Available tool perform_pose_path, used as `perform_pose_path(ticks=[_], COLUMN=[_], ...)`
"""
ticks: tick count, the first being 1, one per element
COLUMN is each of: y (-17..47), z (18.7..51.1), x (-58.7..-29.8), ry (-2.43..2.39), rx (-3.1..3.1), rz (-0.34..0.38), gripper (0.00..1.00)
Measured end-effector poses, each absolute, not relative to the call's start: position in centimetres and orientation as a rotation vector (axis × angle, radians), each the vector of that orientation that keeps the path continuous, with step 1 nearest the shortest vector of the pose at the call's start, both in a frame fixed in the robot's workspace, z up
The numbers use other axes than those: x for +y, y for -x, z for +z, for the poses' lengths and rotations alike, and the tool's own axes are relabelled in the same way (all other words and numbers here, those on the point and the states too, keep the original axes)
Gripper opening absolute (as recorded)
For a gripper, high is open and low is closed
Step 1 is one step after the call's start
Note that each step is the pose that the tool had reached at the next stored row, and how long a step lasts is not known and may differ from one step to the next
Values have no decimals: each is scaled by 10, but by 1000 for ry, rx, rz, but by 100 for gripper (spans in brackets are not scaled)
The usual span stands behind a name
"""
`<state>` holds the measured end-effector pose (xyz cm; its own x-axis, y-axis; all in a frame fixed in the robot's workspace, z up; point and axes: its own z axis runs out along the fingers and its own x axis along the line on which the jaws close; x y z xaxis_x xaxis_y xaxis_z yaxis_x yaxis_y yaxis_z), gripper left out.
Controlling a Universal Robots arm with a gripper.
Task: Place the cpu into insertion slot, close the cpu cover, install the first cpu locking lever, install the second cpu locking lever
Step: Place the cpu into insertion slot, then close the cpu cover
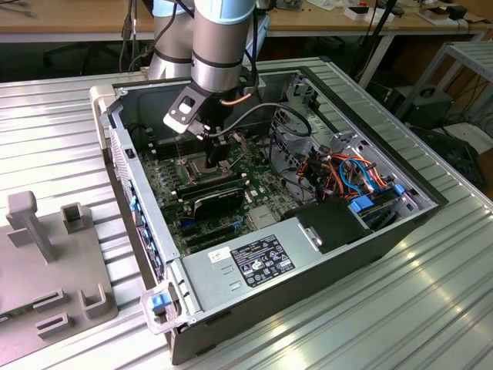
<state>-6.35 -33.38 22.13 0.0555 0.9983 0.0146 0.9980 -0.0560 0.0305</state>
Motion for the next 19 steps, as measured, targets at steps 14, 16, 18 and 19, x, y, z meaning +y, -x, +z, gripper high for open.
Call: perform_pose_path(ticks=[14, 16, 18, 19], y=[63, 63, 63, 63], z=[230, 231, 231, 231], x=[-334, -334, -334, -334], ry=[-2274, -2274, -2274, -2274], rx=[2151, 2151, 2151, 2151], rz=[46, 46, 46, 46], gripper=[11, 11, 11, 11])
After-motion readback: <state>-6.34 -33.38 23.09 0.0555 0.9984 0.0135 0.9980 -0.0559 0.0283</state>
